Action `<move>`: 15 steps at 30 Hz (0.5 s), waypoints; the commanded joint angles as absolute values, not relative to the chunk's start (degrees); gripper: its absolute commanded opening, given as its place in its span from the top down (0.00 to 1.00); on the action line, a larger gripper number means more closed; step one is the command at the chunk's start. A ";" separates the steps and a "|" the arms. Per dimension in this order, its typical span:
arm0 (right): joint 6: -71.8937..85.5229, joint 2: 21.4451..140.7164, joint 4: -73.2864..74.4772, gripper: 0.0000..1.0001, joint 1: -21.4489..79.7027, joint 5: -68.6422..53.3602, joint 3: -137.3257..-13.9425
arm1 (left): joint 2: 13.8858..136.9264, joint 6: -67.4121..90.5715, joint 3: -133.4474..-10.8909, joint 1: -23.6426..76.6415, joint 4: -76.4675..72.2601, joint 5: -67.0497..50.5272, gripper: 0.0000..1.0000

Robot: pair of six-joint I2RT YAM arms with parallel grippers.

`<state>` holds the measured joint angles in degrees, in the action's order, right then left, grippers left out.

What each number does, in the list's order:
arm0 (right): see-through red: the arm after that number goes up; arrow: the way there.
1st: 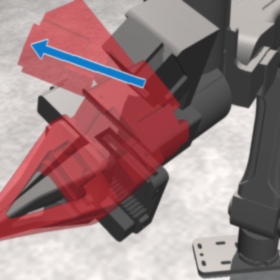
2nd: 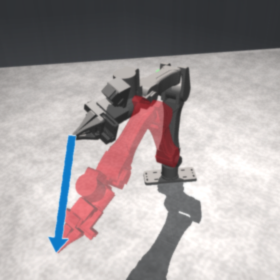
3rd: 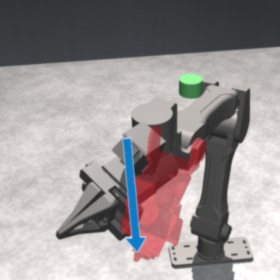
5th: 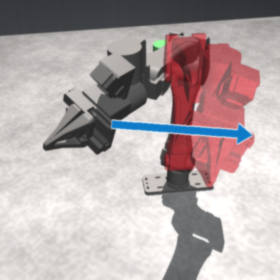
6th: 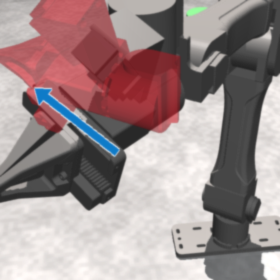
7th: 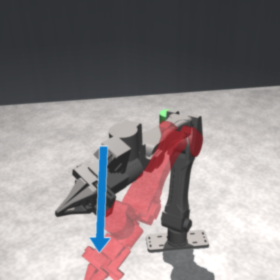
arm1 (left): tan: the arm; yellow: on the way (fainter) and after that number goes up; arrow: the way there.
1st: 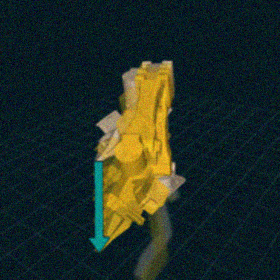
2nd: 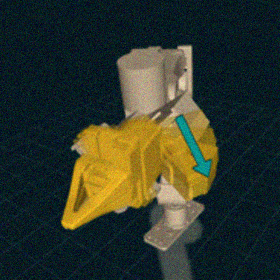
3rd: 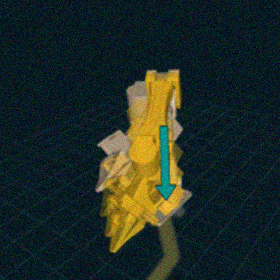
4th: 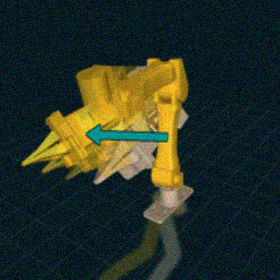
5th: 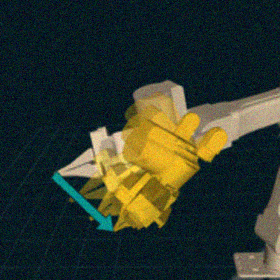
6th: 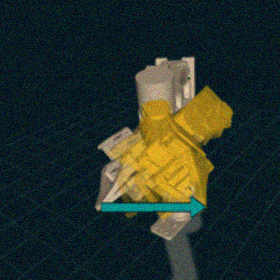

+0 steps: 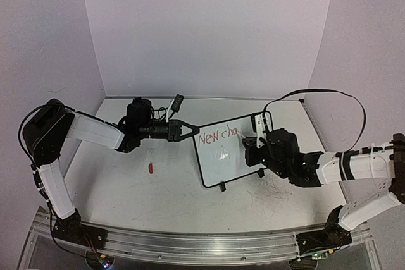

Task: Write a sentence on the whiteboard

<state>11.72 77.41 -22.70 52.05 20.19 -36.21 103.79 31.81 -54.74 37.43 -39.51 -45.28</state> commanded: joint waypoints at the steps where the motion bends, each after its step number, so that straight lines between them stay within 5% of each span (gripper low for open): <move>1: 13.29 76.11 -21.27 1.00 51.76 19.66 -34.26 | 103.82 32.84 -55.83 37.79 -37.48 -47.58 1.00; 15: 11.36 72.86 -22.51 1.00 51.42 20.47 -37.40 | 103.95 32.83 -55.84 37.79 -37.47 -47.54 1.00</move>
<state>12.19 74.50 -21.39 52.01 20.01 -34.53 103.79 31.76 -54.74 37.45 -39.54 -45.39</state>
